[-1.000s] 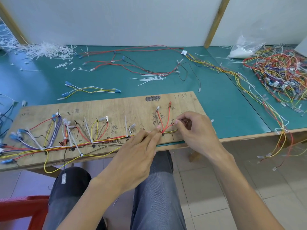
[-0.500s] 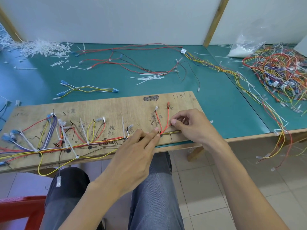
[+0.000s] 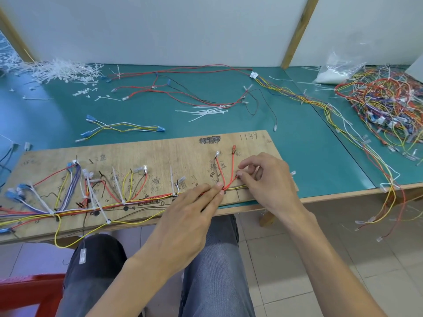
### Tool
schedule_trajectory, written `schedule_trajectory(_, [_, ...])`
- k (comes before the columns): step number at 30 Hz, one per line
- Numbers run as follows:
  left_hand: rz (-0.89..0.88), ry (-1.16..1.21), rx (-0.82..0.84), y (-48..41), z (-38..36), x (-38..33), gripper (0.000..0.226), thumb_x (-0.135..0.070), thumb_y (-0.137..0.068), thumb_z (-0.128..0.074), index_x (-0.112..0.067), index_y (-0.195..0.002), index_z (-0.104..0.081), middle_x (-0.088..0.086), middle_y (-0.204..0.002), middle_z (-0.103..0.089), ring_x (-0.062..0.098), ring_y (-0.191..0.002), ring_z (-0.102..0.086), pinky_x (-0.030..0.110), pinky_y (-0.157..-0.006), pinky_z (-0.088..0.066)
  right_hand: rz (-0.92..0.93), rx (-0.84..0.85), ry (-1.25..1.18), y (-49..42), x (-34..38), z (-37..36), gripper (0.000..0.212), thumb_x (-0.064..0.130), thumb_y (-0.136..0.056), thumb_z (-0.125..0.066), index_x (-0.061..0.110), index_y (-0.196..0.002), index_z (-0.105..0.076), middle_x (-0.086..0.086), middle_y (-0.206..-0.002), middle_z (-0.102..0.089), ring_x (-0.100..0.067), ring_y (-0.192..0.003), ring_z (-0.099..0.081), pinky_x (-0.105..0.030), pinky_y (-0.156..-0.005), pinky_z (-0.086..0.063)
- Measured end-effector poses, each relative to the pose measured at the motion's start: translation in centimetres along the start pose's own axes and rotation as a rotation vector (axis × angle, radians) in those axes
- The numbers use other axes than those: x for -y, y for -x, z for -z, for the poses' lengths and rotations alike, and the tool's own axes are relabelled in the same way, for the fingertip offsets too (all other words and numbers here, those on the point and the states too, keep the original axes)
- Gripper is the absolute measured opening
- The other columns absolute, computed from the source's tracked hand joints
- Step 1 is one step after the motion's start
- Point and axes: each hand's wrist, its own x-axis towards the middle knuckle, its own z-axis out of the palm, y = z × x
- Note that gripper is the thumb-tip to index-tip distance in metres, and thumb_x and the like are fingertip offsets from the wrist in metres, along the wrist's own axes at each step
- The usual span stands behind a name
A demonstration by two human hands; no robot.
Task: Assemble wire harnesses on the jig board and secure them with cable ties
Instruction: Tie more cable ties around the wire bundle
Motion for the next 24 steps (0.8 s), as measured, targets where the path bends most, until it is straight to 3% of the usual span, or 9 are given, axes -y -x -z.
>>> schedule_trajectory(6, [0.018, 0.021, 0.022, -0.4, 0.5, -0.4, 0.066, -0.013, -0.081, -0.068, -0.012, -0.146, -0.057, 0.000, -0.154, -0.054, 0.022, -0.139, -0.050, 0.038, -0.109, -0.049, 0.023, -0.141, -0.082, -3.2, 2.3, -0.7, 0.010, 0.022, -0.086, -0.072, 0.029, -0.089, -0.079, 0.015, -0.076, -0.066, -0.004, -0.062, -0.053, -0.031, -0.068, -0.049])
schedule_trajectory(9, [0.029, 0.013, 0.050, -0.6, 0.7, -0.6, 0.065, -0.015, -0.079, -0.067, -0.011, -0.143, -0.060, 0.001, -0.152, -0.056, 0.022, -0.135, -0.053, 0.038, -0.106, -0.051, -0.003, -0.072, -0.158, -8.1, 3.9, -2.4, 0.009, 0.021, -0.087, -0.072, 0.025, -0.088, -0.079, 0.013, -0.069, -0.068, -0.007, -0.062, -0.057, -0.034, -0.074, -0.055])
schedule_trajectory(12, [0.047, 0.050, 0.075, -0.7, 0.6, -0.6, 0.063, -0.016, -0.083, -0.060, -0.011, -0.146, -0.058, 0.000, -0.153, -0.054, 0.021, -0.137, -0.051, 0.040, -0.107, -0.050, -0.036, 0.007, -0.096, -13.4, 4.9, -4.6, 0.016, 0.018, -0.094, -0.065, 0.024, -0.100, -0.079, 0.009, -0.074, -0.069, -0.019, -0.080, -0.066, -0.038, -0.084, -0.057])
schedule_trajectory(15, [0.048, 0.101, 0.117, -0.8, 0.1, -0.2, 0.065, -0.016, -0.091, -0.048, -0.014, -0.155, -0.045, -0.003, -0.163, -0.042, 0.018, -0.146, -0.037, 0.038, -0.115, -0.040, 0.006, 0.171, 0.079, -17.2, 5.2, -6.5, 0.027, 0.017, -0.099, -0.062, 0.029, -0.119, -0.074, -0.005, -0.101, -0.075, -0.030, -0.102, -0.067, -0.039, -0.089, -0.056])
schedule_trajectory(19, [0.068, 0.163, 0.118, -0.9, -0.3, -0.1, 0.064, -0.016, -0.093, -0.049, -0.017, -0.157, -0.041, -0.007, -0.165, -0.037, 0.014, -0.147, -0.032, 0.035, -0.117, -0.037, 0.080, 0.282, 0.242, -19.3, 5.2, -7.7, 0.007, 0.022, -0.097, -0.073, 0.028, -0.098, -0.069, -0.002, -0.102, -0.065, -0.031, -0.108, -0.066, -0.033, -0.078, -0.045])
schedule_trajectory(21, [0.075, 0.189, 0.105, -0.8, -0.4, -0.1, 0.065, -0.015, -0.092, -0.051, -0.018, -0.157, -0.043, -0.008, -0.164, -0.038, 0.013, -0.145, -0.034, 0.035, -0.116, -0.039, 0.108, 0.277, 0.278, -19.7, 5.1, -8.0, 0.014, 0.019, -0.097, -0.073, 0.027, -0.088, -0.066, -0.003, -0.105, -0.066, -0.030, -0.106, -0.066, -0.032, -0.075, -0.041])
schedule_trajectory(24, [0.074, 0.245, 0.069, -0.8, -0.5, -0.1, 0.064, -0.012, -0.092, -0.053, -0.018, -0.155, -0.045, -0.008, -0.163, -0.039, 0.013, -0.144, -0.037, 0.035, -0.115, -0.040, 0.159, 0.305, 0.340, -19.3, 4.8, -8.2, 0.017, 0.012, -0.100, -0.064, 0.027, -0.092, -0.060, -0.002, -0.113, -0.054, -0.030, -0.105, -0.061, -0.038, -0.080, -0.044])
